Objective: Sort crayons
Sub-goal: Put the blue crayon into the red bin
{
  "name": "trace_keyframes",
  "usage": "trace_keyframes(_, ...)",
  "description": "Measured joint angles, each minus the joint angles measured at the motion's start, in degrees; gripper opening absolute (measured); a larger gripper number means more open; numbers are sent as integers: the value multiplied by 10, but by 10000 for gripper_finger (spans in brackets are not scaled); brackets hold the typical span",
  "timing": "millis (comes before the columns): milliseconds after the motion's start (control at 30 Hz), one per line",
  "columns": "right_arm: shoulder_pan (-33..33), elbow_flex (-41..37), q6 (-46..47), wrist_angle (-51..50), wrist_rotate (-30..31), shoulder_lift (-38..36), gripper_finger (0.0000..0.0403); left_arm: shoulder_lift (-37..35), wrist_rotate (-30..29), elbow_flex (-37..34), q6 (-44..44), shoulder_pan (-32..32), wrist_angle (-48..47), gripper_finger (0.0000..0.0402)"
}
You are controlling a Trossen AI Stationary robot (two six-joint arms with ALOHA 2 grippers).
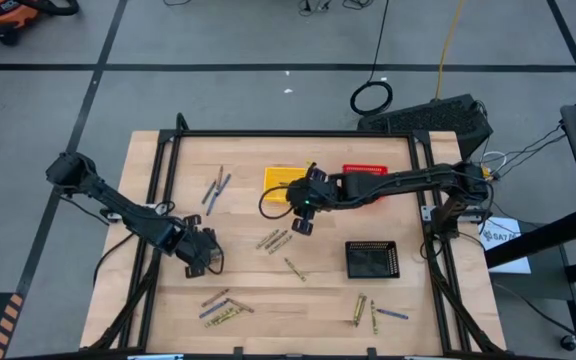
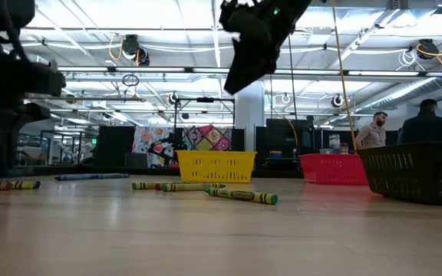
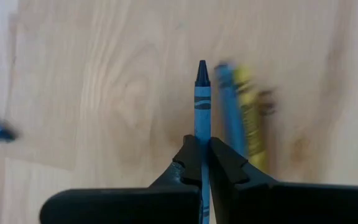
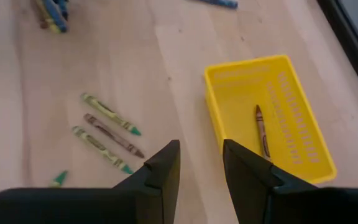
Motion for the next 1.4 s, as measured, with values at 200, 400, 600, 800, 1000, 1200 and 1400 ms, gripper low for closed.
trace_keyframes(200,42,0,28,-6,0,-41,110,-43,-11,0,5,0,60,2)
trace_keyframes(400,91,0,60,-23,1,-64,110,-67,-56,0,61,0,140,1)
trace_keyframes(600,127,0,73,-21,2,-65,110,-70,-87,1,136,0,259,1)
trace_keyframes(800,153,0,95,0,4,-64,110,-70,-116,1,229,0,395,1)
trace_keyframes(1000,172,1,74,44,3,-52,110,-70,-146,1,275,0,486,1)
trace_keyframes(1200,178,1,41,105,5,-13,110,-70,-170,1,279,11,544,1)
trace_keyframes(1400,178,1,-3,187,96,9,110,-68,-167,1,321,11,584,1)
